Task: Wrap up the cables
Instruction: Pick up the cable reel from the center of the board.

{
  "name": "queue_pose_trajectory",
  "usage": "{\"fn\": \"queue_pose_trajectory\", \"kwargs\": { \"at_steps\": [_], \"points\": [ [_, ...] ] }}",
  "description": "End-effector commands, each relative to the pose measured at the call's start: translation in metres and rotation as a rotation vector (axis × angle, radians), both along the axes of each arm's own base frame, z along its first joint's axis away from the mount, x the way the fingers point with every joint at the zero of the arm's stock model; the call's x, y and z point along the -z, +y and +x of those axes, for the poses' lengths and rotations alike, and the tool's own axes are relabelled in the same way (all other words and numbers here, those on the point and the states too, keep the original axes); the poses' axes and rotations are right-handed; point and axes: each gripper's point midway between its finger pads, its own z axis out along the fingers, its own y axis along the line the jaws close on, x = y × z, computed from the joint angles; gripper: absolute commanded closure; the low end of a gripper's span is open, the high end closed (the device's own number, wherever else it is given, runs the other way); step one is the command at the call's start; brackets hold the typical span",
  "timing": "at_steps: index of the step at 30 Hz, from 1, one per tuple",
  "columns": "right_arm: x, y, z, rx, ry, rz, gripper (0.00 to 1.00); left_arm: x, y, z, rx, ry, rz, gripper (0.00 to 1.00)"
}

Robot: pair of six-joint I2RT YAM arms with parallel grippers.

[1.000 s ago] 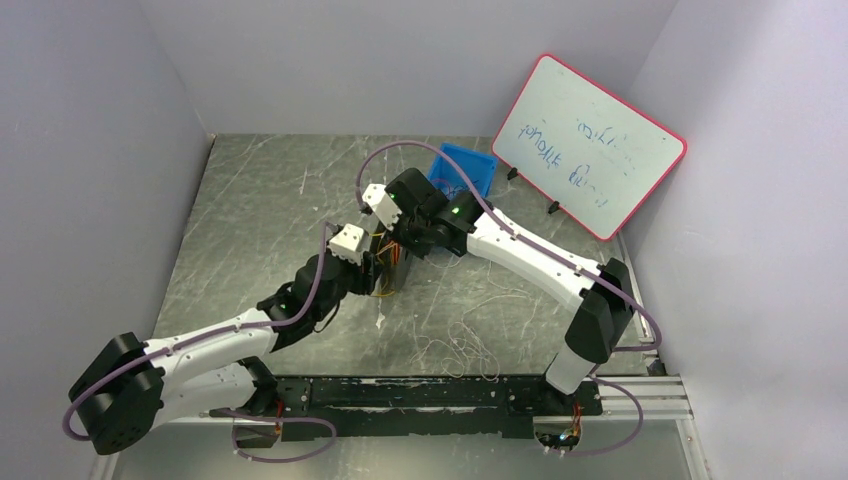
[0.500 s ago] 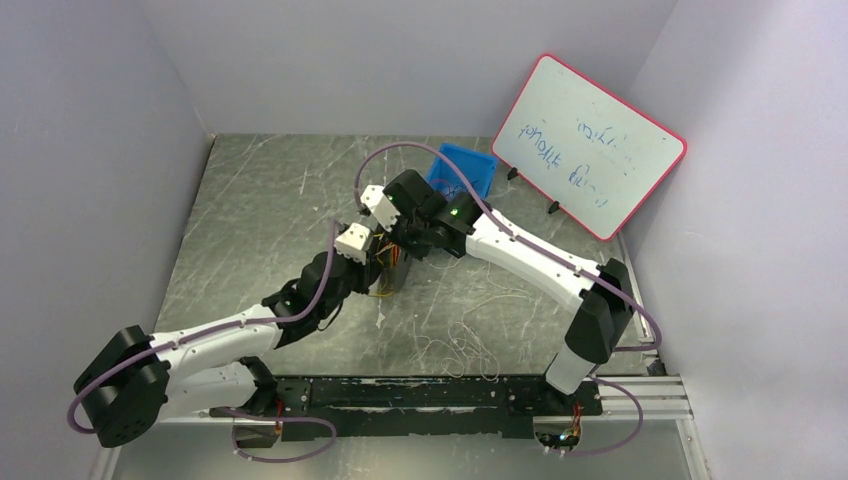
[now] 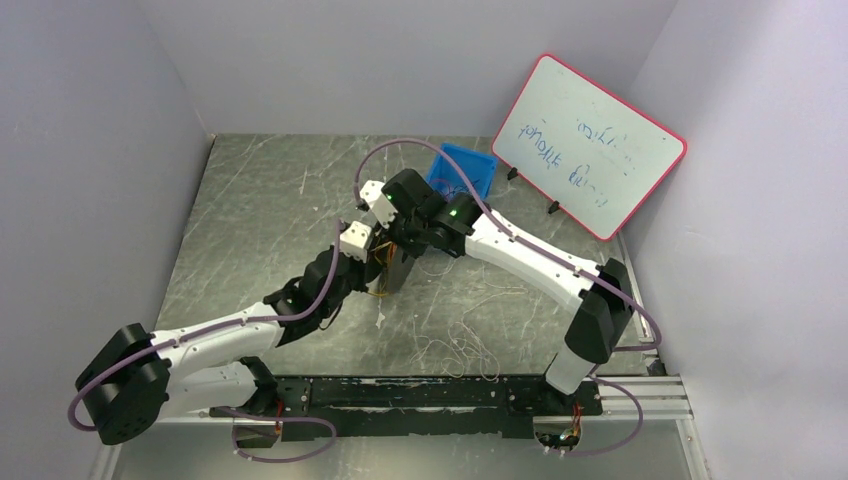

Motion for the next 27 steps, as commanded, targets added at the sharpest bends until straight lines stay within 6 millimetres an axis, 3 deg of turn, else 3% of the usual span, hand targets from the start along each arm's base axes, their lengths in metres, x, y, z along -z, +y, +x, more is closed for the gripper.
{"fn": "queue_pose_trajectory", "kwargs": {
  "at_steps": [1,10,18,23,27],
  "points": [
    [-0.028,0.018,0.006,0.008,-0.064,0.136,0.78,-0.025,-0.01,0.001,0.016,-0.033,-0.041,0.93],
    [-0.058,0.011,0.003,0.034,-0.146,0.254,0.55,-0.032,-0.009,-0.003,0.007,0.011,-0.049,0.93],
    [-0.081,-0.012,-0.011,0.058,-0.226,0.447,0.45,-0.036,-0.008,-0.004,-0.018,0.072,-0.036,0.93],
    [-0.08,-0.045,-0.008,0.233,-0.257,0.564,0.45,-0.049,-0.005,-0.006,-0.023,0.071,-0.042,0.93],
    [-0.048,-0.06,-0.02,0.304,-0.215,0.608,0.42,-0.057,0.002,-0.008,-0.057,0.085,-0.049,0.93]
  ]
}}
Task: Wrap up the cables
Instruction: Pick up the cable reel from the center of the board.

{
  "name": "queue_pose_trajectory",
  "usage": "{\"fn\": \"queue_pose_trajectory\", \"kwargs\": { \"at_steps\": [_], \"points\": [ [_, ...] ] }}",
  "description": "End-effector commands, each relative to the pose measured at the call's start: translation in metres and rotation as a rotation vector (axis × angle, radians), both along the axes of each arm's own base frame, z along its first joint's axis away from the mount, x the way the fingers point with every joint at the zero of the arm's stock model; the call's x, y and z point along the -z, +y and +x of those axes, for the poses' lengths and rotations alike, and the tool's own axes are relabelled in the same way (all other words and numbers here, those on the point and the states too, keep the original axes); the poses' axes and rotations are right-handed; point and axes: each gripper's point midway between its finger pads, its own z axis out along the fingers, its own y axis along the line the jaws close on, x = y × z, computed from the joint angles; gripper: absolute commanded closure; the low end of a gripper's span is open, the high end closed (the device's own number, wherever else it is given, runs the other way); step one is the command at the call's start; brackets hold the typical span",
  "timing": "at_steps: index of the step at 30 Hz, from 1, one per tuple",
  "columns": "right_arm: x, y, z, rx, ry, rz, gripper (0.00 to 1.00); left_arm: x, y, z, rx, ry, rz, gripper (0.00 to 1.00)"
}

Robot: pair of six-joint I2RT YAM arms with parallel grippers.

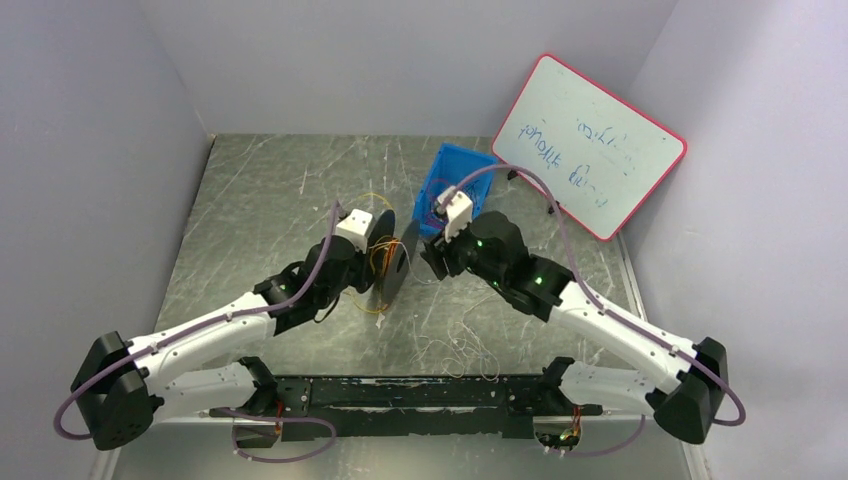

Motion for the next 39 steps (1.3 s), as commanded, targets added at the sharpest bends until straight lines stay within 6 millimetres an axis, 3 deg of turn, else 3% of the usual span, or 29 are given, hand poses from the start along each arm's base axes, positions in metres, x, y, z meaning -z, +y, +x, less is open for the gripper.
{"fn": "queue_pose_trajectory", "kwargs": {
  "at_steps": [1,8,16,23,30,36,39],
  "points": [
    [0.01,-0.01,-0.002,0.104,0.022,0.153,0.39,-0.037,-0.001,0.0,-0.029,-0.033,-0.077,0.93],
    [0.062,-0.026,-0.011,0.131,0.043,0.151,0.35,-0.049,0.005,-0.004,-0.04,-0.03,-0.093,0.93],
    [0.104,-0.013,-0.016,0.039,0.032,0.127,0.32,-0.067,0.017,-0.009,-0.061,-0.049,-0.099,0.93],
    [0.121,-0.004,-0.011,-0.033,-0.06,0.118,0.26,-0.078,0.023,-0.014,-0.064,-0.049,-0.106,0.93],
    [0.117,0.01,0.003,-0.092,-0.215,0.108,0.2,-0.089,0.026,-0.018,-0.051,-0.052,-0.102,0.93],
    [0.124,0.017,0.016,-0.109,-0.273,0.094,0.2,-0.097,0.027,-0.021,-0.042,-0.054,-0.105,0.93],
    [0.126,0.017,0.023,-0.101,-0.266,0.102,0.24,-0.098,0.028,-0.022,-0.042,-0.05,-0.106,0.93]
  ]
}}
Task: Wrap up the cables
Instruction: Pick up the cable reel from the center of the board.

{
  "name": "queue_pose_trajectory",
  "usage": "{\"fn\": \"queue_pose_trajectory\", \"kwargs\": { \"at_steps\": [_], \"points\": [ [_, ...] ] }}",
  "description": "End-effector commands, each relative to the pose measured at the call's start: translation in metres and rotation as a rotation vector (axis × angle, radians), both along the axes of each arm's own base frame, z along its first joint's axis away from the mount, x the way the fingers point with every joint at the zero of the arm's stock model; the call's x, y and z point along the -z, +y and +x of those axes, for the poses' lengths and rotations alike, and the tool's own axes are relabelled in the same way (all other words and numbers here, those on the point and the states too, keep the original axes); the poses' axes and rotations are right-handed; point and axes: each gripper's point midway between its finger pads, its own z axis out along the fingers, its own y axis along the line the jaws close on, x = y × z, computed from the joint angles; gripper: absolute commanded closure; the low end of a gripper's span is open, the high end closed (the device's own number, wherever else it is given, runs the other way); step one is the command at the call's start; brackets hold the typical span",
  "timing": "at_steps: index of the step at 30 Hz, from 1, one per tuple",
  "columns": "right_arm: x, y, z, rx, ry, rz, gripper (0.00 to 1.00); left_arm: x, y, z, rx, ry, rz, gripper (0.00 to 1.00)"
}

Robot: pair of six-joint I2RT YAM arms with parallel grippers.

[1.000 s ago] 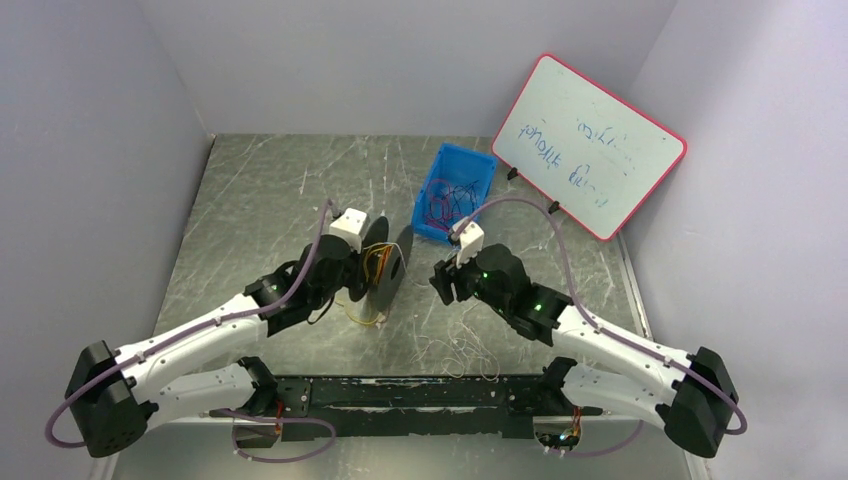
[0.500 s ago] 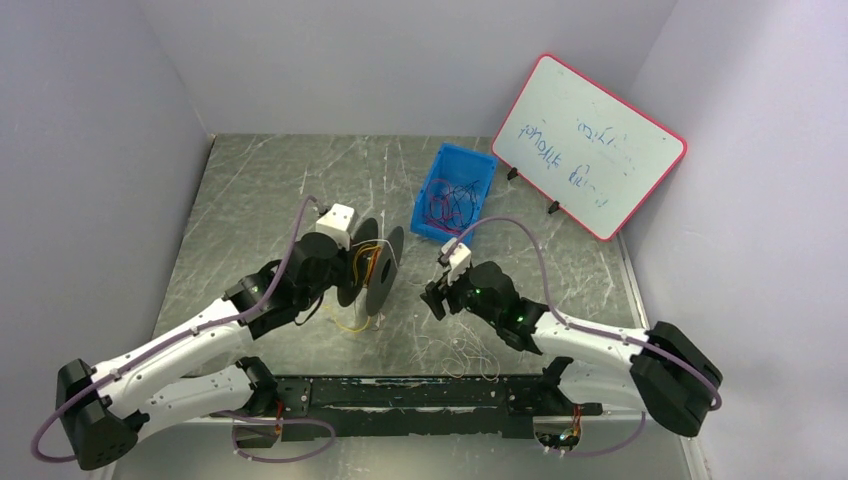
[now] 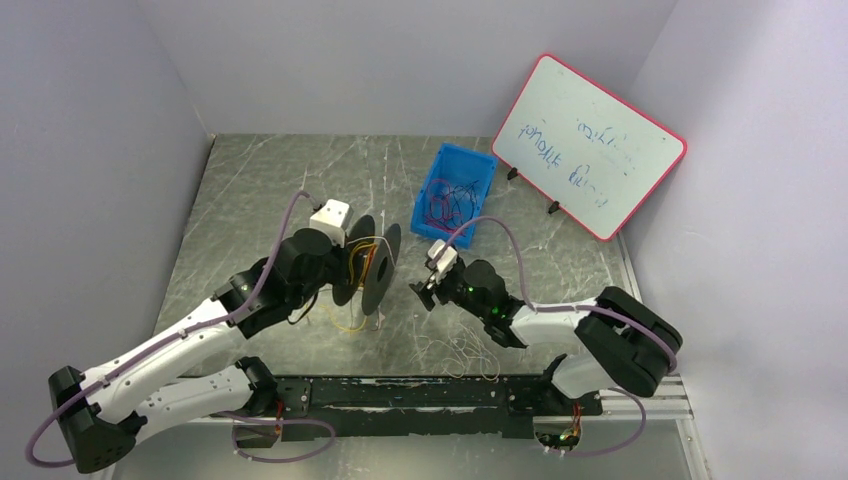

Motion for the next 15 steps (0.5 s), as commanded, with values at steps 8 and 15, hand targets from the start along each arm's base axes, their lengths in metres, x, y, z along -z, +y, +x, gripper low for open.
{"fn": "queue_pose_trajectory", "kwargs": {
  "at_steps": [8,15],
  "points": [
    [-0.038,0.0,0.034,0.025,-0.107,0.098,0.66,-0.058,0.003,-0.006,0.002,-0.087,-0.123,0.93],
    [-0.065,-0.001,0.051,0.046,-0.147,0.127,1.0,-0.074,0.005,-0.013,0.027,-0.096,-0.144,0.93]
  ]
}}
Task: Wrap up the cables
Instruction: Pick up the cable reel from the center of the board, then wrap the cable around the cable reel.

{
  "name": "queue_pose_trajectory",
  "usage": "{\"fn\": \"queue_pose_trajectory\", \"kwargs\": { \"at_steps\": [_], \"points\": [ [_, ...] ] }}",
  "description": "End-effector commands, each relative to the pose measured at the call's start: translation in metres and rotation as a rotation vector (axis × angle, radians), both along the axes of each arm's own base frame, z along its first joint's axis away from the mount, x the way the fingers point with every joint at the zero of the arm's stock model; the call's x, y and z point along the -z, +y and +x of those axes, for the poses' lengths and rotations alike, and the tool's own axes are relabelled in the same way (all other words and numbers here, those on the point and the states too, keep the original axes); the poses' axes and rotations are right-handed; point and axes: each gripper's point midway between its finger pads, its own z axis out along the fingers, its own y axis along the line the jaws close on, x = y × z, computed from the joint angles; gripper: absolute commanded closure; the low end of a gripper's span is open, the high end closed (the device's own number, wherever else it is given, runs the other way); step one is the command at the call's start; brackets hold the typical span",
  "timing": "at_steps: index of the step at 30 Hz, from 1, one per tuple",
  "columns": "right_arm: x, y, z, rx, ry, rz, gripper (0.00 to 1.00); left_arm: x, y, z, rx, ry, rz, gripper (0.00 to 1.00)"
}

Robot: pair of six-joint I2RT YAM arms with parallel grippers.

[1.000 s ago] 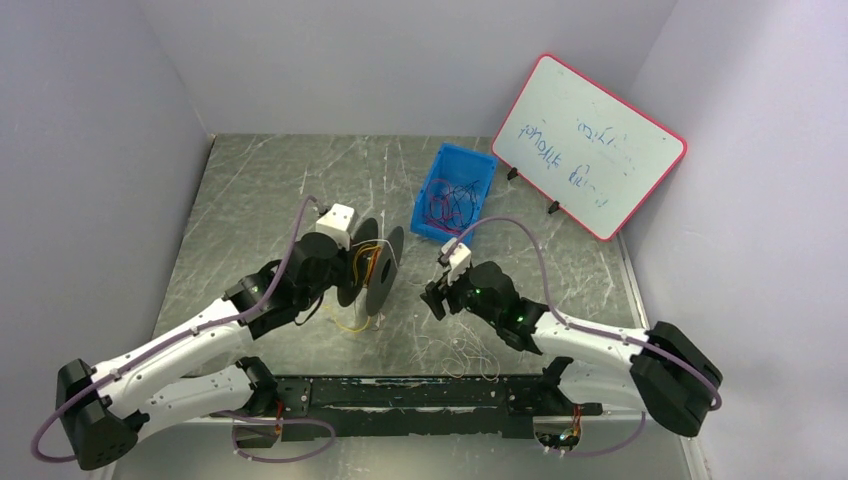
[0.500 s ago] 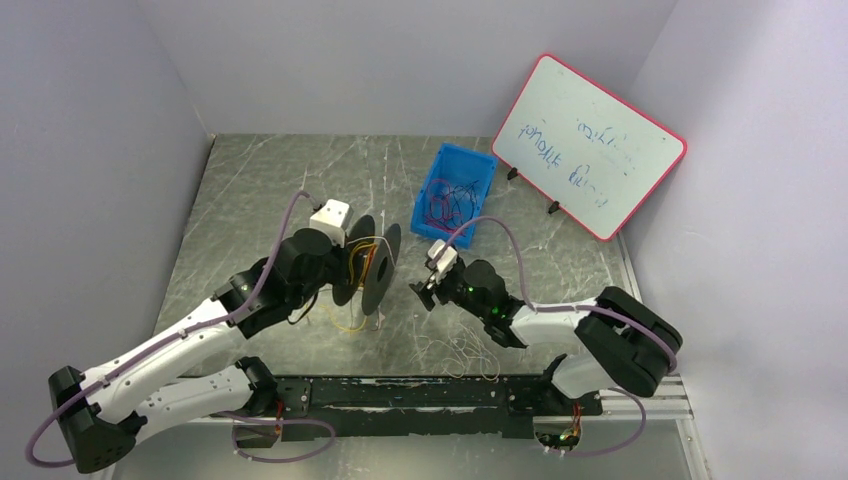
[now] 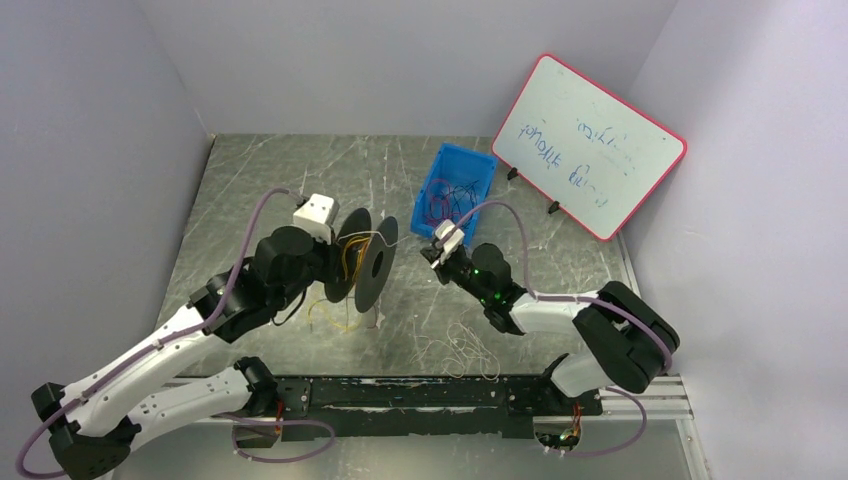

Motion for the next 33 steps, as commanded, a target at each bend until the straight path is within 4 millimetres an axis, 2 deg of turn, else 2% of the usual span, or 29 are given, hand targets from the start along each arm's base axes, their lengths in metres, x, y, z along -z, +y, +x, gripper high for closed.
{"fn": "queue_pose_trajectory", "kwargs": {
  "at_steps": [1,9,12,15,18,23,28,33],
  "points": [
    [-0.045,0.001,0.018,0.029,-0.094,0.073,1.0,-0.044,-0.006,-0.003,0.025,-0.066,-0.106,0.93],
    [-0.098,-0.037,0.055,0.234,-0.183,0.139,1.0,-0.043,0.0,-0.017,0.063,-0.04,-0.095,0.93],
    [-0.109,-0.05,0.066,0.29,-0.176,0.163,1.0,-0.044,0.0,-0.021,0.086,-0.038,-0.096,0.93],
    [-0.11,-0.057,0.076,0.323,-0.143,0.172,1.0,-0.052,-0.003,-0.029,0.137,-0.046,-0.119,0.93],
    [-0.106,-0.058,0.083,0.337,-0.098,0.168,1.0,-0.058,-0.008,-0.039,0.199,-0.047,-0.136,0.93],
    [-0.085,-0.058,0.088,0.349,-0.025,0.123,1.0,-0.067,-0.011,-0.054,0.275,-0.044,-0.167,0.93],
    [-0.062,-0.054,0.075,0.316,0.035,0.155,1.0,-0.084,-0.01,-0.057,0.273,-0.067,-0.231,0.93],
    [-0.035,-0.047,0.056,0.245,0.108,0.173,1.0,-0.1,-0.01,-0.052,0.23,-0.108,-0.312,0.93]
  ]
}}
